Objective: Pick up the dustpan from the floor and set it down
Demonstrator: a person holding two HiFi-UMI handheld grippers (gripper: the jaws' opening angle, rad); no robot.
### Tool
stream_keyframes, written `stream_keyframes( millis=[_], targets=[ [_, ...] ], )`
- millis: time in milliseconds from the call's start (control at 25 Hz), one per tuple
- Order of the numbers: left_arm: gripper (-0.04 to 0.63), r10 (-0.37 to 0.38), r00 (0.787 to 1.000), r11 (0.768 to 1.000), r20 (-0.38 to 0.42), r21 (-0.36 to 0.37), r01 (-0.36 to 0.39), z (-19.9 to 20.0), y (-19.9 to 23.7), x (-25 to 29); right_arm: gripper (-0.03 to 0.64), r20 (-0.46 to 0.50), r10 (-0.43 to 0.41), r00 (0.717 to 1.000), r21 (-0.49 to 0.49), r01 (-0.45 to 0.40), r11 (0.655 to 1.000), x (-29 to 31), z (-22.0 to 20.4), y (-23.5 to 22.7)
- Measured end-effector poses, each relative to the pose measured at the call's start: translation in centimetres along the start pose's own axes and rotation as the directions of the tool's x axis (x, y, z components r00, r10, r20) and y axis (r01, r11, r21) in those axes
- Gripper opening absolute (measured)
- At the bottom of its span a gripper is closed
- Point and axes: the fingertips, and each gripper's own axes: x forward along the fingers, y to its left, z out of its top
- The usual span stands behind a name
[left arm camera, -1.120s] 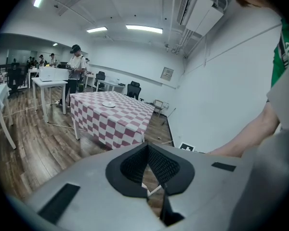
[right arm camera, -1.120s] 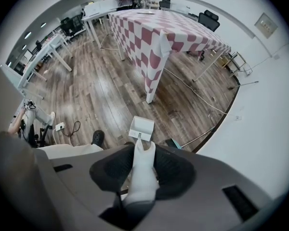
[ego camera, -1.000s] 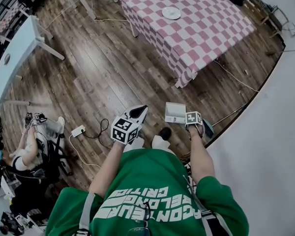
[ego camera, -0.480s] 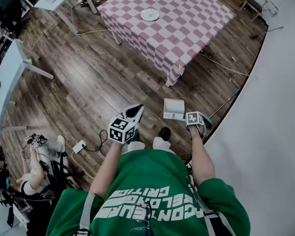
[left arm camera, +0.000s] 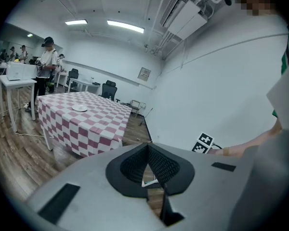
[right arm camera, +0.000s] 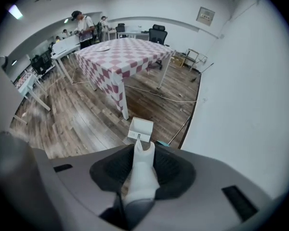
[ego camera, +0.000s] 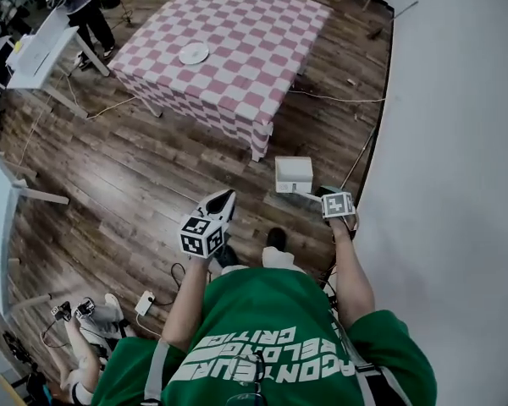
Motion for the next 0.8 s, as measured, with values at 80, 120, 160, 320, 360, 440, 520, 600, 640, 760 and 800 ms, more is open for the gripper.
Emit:
stream_keyframes(
  millis=[80,120,160,320,360,440,520,600,640,760,800],
  targets=[
    [0.003,-0.036,0.999,0.999,0.0,0.011,0.036,0.3,-0.6,0.7,0.124,0.038,-0.03,0.999,0.039,0.028,0.999,-1.8,0.0,-1.2],
    [0.003,-0.053,0.999,0.998,0.0,0.016,0.053,0.6,-0.9,1.1,0.124,0.058,-0.045,0.997,0.058,0.041,0.997,-2.7,0.0,-1.8],
    [0.003,-0.069,0.998,0.997,0.001,0.022,0.068,0.8,-1.1,1.3,0.124,0.077,-0.06,0.995,0.076,0.054,0.996,-3.7,0.1,-2.3],
    [0.003,-0.122,0.993,0.991,0.001,0.05,0.122,2.0,-1.9,2.3,0.124,0.172,-0.132,0.976,0.151,0.106,0.983,-7.8,0.4,-4.5],
    [0.003,-0.132,0.991,0.99,0.0,0.057,0.132,2.2,-2.0,2.5,0.124,0.194,-0.149,0.97,0.168,0.117,0.979,-8.8,0.4,-5.1],
    [0.003,-0.149,0.989,0.987,0.0,0.067,0.149,2.7,-2.3,2.8,0.124,0.236,-0.177,0.955,0.198,0.131,0.971,-10.9,0.4,-5.9],
    [0.003,-0.168,0.986,0.982,-0.003,0.082,0.168,3.2,-2.7,3.4,0.124,0.281,-0.209,0.937,0.228,0.147,0.962,-13.2,0.3,-6.6],
    [0.003,-0.189,0.982,0.977,-0.01,0.104,0.189,3.8,-3.1,4.3,0.124,0.329,-0.248,0.911,0.256,0.167,0.952,-15.6,0.4,-7.5],
    [0.003,-0.198,0.98,0.974,-0.014,0.114,0.198,4.0,-3.3,4.7,0.124,0.351,-0.266,0.898,0.267,0.176,0.947,-16.8,0.5,-7.8],
    [0.003,-0.22,0.975,0.966,-0.015,0.132,0.22,4.6,-4.3,5.7,0.124,0.406,-0.311,0.859,0.291,0.202,0.935,-20.6,0.6,-8.8],
    [0.003,-0.228,0.974,0.964,-0.015,0.138,0.228,4.8,-4.7,5.9,0.124,0.422,-0.326,0.846,0.299,0.21,0.931,-21.9,0.6,-9.1]
  ],
)
